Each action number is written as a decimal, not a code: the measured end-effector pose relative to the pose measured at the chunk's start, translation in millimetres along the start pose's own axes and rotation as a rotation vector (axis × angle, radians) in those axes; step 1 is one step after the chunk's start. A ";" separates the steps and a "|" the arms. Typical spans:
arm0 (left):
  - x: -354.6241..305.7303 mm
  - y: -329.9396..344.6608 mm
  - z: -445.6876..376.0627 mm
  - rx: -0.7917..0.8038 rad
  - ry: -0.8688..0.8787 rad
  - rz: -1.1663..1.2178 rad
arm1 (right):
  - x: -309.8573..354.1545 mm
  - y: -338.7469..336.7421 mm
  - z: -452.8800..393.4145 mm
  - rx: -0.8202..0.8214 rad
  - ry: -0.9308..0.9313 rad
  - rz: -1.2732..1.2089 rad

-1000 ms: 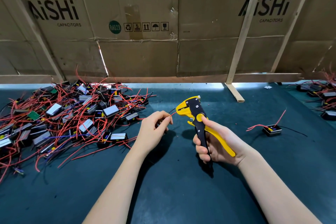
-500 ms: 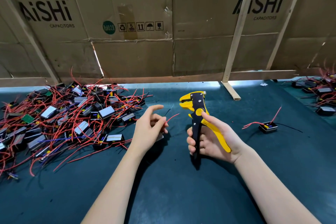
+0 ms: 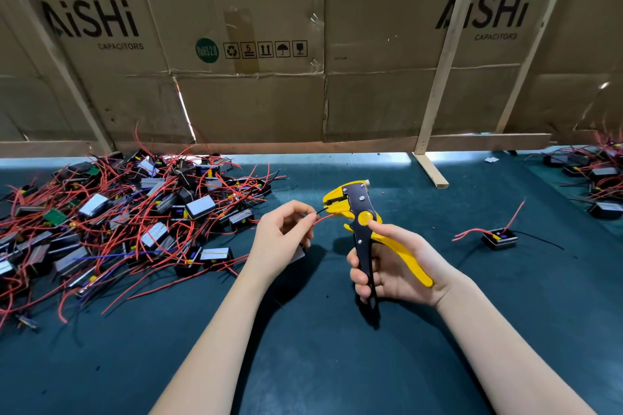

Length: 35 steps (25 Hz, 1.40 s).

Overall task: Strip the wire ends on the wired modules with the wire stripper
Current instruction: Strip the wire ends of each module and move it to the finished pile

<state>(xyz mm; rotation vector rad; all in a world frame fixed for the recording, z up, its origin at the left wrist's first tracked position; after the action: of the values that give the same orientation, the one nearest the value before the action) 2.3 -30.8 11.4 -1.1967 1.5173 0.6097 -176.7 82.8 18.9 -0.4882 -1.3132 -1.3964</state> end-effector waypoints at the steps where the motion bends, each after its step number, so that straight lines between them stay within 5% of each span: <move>1: 0.9 -0.1 -0.3 -0.007 0.000 -0.009 | 0.7 -0.7 0.5 -0.005 -0.001 -0.007; 15: 2.8 -1.4 -0.8 -0.006 0.043 -0.075 | -1.2 -3.0 -1.4 -0.096 -0.016 -0.072; 20: 3.2 -0.1 -0.1 0.012 0.037 -0.105 | 4.8 -1.8 -3.2 -0.270 -0.064 -0.075; 25: 3.0 -2.2 0.9 -0.004 -0.003 -0.171 | 0.0 1.7 -2.0 -0.137 -0.020 -0.129; 32: 2.3 -28.7 4.3 0.141 -0.067 -0.854 | -0.5 -1.6 -3.2 -0.206 0.034 -0.282; 35: -15.9 -27.9 1.3 0.019 -0.121 -0.671 | -0.2 -2.6 -4.4 -0.210 0.048 -0.313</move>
<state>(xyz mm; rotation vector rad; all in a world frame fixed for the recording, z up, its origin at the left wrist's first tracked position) 27.2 -34.2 31.4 -1.5171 0.9294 0.2071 -177.3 78.5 16.4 -0.3957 -1.2473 -1.8073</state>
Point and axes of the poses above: each hand's wrist, its own z-axis away from the middle knuckle, its own y-axis out of the palm, x = y × z, the point moved 2 cm from there along -z, towards the middle knuckle, and after that the axes turned 3 degrees about -z, right-handed, at the moved point
